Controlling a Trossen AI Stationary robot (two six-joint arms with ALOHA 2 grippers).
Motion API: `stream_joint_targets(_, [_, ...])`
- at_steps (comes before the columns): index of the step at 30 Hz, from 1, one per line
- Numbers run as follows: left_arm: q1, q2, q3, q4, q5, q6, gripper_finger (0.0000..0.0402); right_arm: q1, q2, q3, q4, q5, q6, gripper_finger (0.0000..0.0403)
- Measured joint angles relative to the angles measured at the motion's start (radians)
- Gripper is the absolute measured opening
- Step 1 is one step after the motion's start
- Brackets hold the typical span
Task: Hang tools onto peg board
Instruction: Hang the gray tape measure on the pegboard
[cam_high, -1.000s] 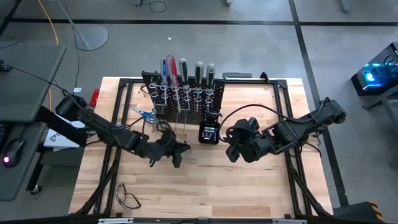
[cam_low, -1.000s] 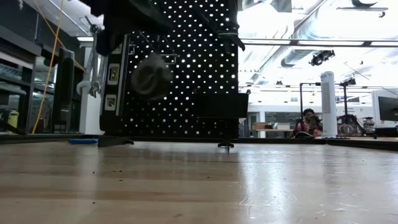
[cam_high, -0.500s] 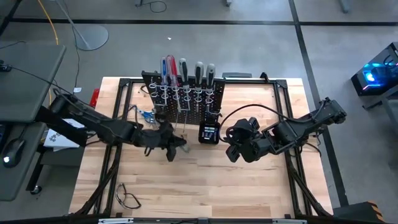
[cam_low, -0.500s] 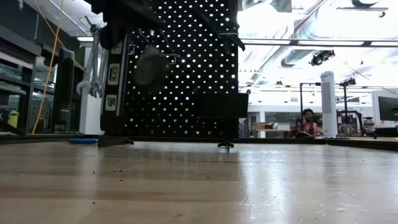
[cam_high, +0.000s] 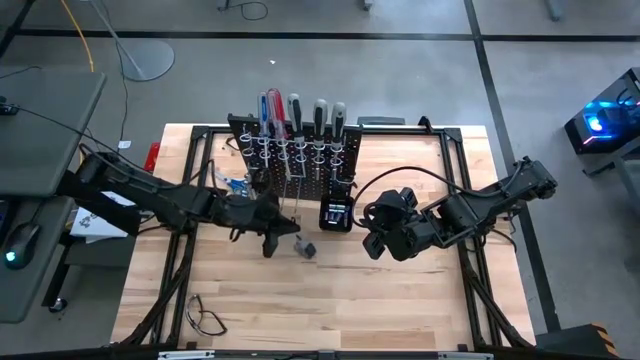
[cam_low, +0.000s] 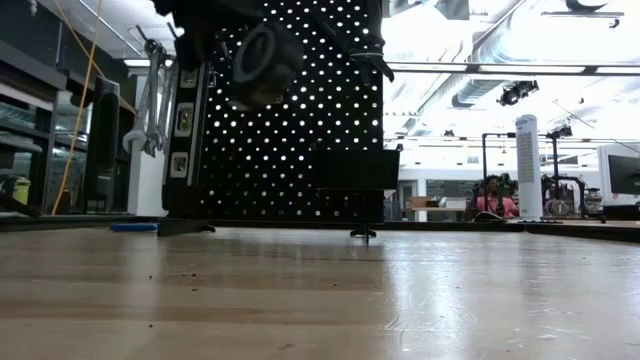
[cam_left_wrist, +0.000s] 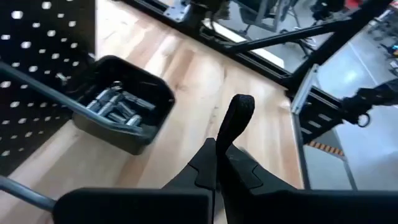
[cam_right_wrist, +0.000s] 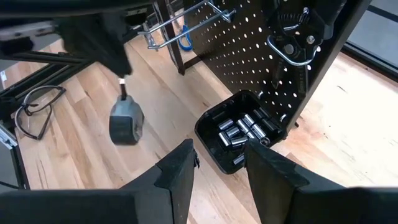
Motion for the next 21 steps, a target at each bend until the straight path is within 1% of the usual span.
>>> stream_joint_targets(5, [0.027,0.006,0.000,-0.037,0.031,0.002,0.0000,0.000,0.000,0.000,0.000,0.001,0.003,0.0133])
stream_joint_targets(16, [0.078,0.006,0.000,-0.042,0.087,0.037,0.0000,0.000,0.000,0.000,0.000,0.012,0.003,0.0133])
stream_joint_targets(21, [0.086,0.009,0.000,-0.064,0.088,0.038,0.0000,0.000,0.000,0.000,0.000,0.015,0.004,0.0133])
